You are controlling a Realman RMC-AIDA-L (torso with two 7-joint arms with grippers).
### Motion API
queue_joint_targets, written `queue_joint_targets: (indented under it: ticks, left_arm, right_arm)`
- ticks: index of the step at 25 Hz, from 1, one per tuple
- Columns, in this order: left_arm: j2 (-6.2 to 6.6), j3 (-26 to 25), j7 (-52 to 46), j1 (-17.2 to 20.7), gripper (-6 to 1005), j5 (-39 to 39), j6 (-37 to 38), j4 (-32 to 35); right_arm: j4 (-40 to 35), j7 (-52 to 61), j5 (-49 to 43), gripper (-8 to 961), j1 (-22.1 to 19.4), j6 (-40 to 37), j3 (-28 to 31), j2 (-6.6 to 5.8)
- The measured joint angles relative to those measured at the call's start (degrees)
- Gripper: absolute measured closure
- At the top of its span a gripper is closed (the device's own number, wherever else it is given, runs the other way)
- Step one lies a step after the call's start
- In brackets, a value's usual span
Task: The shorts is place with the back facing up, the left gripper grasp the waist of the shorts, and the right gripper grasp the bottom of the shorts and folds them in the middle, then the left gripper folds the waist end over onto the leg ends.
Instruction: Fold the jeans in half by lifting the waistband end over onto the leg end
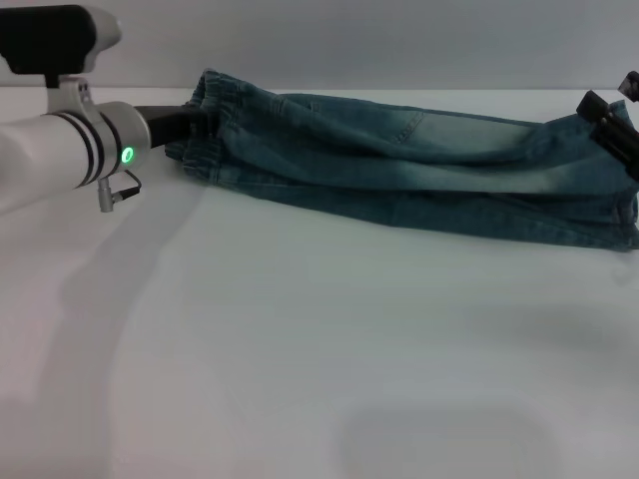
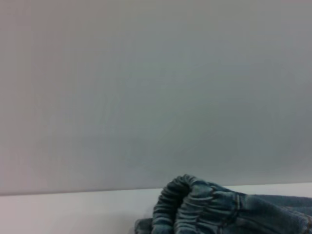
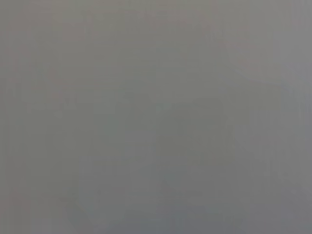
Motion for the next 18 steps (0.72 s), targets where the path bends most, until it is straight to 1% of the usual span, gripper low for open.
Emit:
queue_joint_targets:
  ticks: [1, 2, 3, 5, 6, 7, 12, 14, 18]
  left_arm:
    - [-0.01, -0.18, -0.01, -0.83, 897, 0.94, 0.02, -0.77]
    - [-0.05, -0.27, -0.01, -1.34, 873, 1.63, -0.07, -1.35]
    - [-0.21, -0.33, -0.06, -2.78, 849, 3.2, -1.06, -3.16]
    - [-0.27, -0.33, -0.11, -4.02, 802, 3.85, -2.24, -4.97]
    - [-0.27, -0.33, -0.11, -4.02, 778, 3.85, -2.24, -4.97]
    - [-0.3, -0.36, -0.13, -4.99, 754, 4.04, -3.11, -6.39]
    - [-0.31, -0.4, -0.14, -5.05, 495, 4.06, -4.14, -6.66]
    - [-0.26, -0.93, -0.15, -4.65, 270, 4.1, -5.51, -7.17]
    - [-0.25, -1.48, -0.16, -4.66, 212, 4.13, -5.8, -8.39]
  right_arm:
    - [0.0, 0.0, 0.0, 302, -0.03, 0.0, 0.01, 0.01]
    - [0.01, 0.0, 0.0, 302, -0.07, 0.01, 0.0, 0.03]
    - [0.02, 0.0, 0.0, 302, -0.11, 0.01, -0.01, 0.06]
    - [0.02, 0.0, 0.04, 302, -0.21, 0.01, -0.01, 0.08]
    - [0.02, 0.0, 0.06, 302, -0.23, 0.01, -0.02, 0.09]
    - [0.02, 0.0, 0.08, 302, -0.28, 0.01, -0.03, 0.11]
    - [0.03, 0.0, 0.16, 301, -0.38, 0.01, -0.03, 0.17]
    - [0.03, 0.0, 0.18, 301, -0.38, 0.0, -0.03, 0.17]
    - [0.03, 0.0, 0.22, 301, -0.38, -0.35, -0.03, 0.15]
